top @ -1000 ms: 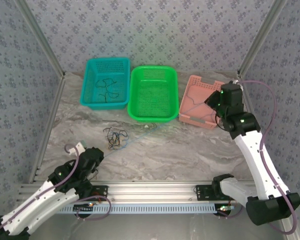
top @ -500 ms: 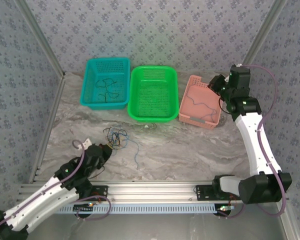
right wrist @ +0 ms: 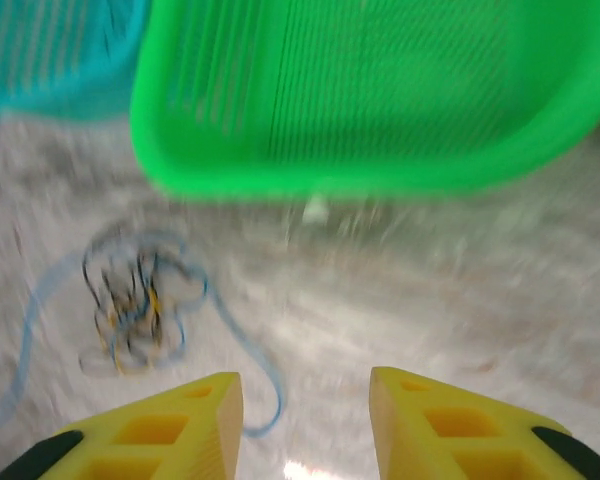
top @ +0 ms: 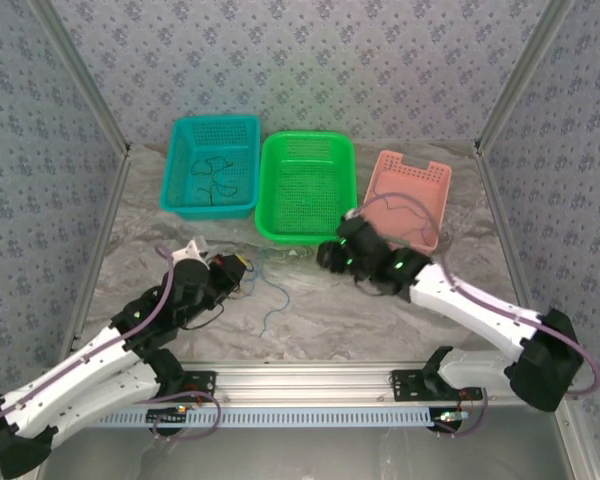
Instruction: Untangle the cables
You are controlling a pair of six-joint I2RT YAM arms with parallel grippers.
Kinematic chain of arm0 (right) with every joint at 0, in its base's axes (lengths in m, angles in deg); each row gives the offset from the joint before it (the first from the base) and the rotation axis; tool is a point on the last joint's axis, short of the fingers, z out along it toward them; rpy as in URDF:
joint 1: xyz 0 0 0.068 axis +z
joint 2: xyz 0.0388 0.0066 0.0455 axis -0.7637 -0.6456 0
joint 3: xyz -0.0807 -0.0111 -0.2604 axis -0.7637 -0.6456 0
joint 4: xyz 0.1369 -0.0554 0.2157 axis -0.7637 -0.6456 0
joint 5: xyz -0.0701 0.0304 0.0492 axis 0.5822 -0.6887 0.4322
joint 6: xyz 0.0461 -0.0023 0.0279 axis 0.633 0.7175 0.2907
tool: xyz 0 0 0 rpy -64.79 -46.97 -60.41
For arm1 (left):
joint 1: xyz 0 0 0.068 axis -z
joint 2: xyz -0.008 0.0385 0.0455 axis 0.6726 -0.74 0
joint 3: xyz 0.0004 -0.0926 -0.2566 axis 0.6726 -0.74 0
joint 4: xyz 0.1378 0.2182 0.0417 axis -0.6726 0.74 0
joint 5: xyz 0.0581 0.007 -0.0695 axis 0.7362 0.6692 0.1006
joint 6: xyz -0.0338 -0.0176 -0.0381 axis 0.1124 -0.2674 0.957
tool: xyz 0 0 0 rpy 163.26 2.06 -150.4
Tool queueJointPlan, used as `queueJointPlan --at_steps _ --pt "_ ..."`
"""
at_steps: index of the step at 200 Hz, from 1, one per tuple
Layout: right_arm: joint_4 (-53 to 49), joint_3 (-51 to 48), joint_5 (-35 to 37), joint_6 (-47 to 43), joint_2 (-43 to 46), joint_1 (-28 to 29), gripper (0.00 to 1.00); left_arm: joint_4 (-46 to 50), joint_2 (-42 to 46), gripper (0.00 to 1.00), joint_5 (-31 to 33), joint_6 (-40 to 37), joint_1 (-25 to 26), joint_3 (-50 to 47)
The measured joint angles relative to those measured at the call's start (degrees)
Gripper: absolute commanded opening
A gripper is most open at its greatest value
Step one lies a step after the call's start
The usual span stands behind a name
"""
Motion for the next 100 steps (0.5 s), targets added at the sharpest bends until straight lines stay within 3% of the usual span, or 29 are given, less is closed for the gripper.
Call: queueJointPlan --at_steps 51,100 --pt "0.66 2.23 11.02 8.63 -19.28 21.07 0.55 -0.04 -3.19 0.0 0.87 -2.43 0.02 1.25" --pt "0.04 9.49 18.23 18.8 -29.46 28.3 0.63 3.23 -1.73 0.0 3.67 -3.32 -0.5 1.25"
